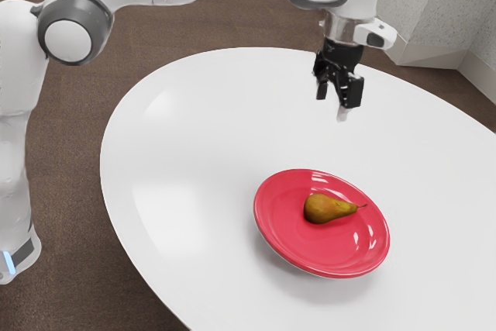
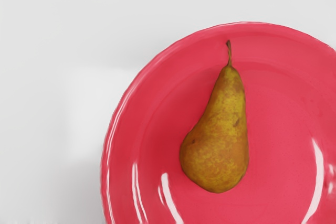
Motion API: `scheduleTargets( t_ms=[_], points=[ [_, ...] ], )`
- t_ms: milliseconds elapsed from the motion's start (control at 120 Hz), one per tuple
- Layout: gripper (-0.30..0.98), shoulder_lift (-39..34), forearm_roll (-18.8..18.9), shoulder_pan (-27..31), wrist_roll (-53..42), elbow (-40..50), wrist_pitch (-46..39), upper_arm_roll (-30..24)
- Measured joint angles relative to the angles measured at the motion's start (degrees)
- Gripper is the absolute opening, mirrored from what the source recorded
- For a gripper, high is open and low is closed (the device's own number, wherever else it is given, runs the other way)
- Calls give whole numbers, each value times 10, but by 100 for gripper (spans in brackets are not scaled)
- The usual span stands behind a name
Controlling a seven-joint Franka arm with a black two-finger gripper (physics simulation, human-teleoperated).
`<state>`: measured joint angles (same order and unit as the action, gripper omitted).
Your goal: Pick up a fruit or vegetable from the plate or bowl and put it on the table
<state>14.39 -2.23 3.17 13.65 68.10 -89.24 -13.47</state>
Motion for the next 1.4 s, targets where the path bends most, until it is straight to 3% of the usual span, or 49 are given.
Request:
scheduleTargets(
  t_ms=[342,483,608,700,817,1058,1400],
  points=[
    [69,69,-7,-6,201,-27,-23,-29],
    [69,125,43,1,212,-26,-56,-29],
    [69,137,154,-20,181,-19,-74,-57],
    [69,144,176,-24,155,-8,-82,-62],
    [69,141,176,-33,128,-1,-92,-70],
    [69,38,108,-44,87,164,-146,-52],
    [68,60,90,-39,52,179,-188,-51]
  ],
)
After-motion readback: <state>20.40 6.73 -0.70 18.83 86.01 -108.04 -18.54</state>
